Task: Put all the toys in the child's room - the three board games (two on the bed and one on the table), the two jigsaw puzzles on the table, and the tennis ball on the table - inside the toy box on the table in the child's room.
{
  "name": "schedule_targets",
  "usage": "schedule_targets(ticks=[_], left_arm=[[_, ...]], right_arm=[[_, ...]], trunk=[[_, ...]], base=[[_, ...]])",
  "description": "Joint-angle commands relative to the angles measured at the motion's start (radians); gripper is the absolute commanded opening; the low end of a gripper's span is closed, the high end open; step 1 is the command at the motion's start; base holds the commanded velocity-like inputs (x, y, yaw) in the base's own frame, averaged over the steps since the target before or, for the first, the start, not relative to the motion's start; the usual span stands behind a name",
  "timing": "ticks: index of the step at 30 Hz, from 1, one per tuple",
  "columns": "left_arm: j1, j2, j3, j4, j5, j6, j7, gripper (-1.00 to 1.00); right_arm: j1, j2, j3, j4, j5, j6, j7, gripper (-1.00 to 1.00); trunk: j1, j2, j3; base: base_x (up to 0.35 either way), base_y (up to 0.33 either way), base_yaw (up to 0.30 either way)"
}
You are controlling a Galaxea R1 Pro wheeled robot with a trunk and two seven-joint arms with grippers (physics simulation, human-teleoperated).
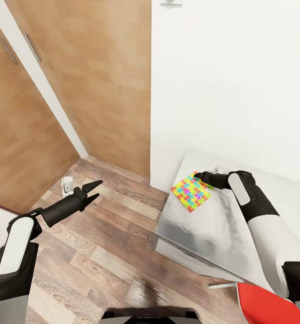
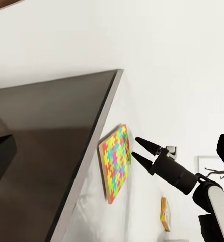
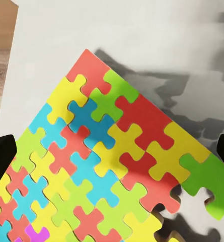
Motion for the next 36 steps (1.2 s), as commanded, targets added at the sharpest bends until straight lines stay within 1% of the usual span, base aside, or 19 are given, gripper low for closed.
schedule_targets(ticks=[1,10,28,36], left_arm=[[-0.001,0.000,0.001,0.000,-0.007,0.005,-0.007,1.00],[-0.001,0.000,0.002,0.000,-0.007,0.005,-0.007,1.00],[-0.001,0.000,0.002,0.000,-0.007,0.006,-0.007,1.00],[-0.001,0.000,0.001,0.000,-0.007,0.006,-0.007,1.00]], right_arm=[[0.000,-0.001,0.003,-0.001,-0.008,0.003,-0.007,1.00],[0.000,-0.001,0.003,-0.001,-0.008,0.003,-0.007,1.00],[-0.001,-0.001,0.001,-0.001,-0.009,0.002,-0.007,1.00],[-0.001,-0.003,-0.001,-0.002,-0.009,0.002,-0.007,1.00]], trunk=[[0.001,-0.002,-0.001],[0.001,-0.002,0.002],[0.001,-0.002,0.011],[0.001,-0.002,0.012]], base=[[0.000,0.000,0.095],[0.000,0.000,0.185],[0.000,0.000,0.247],[0.000,0.000,0.110]])
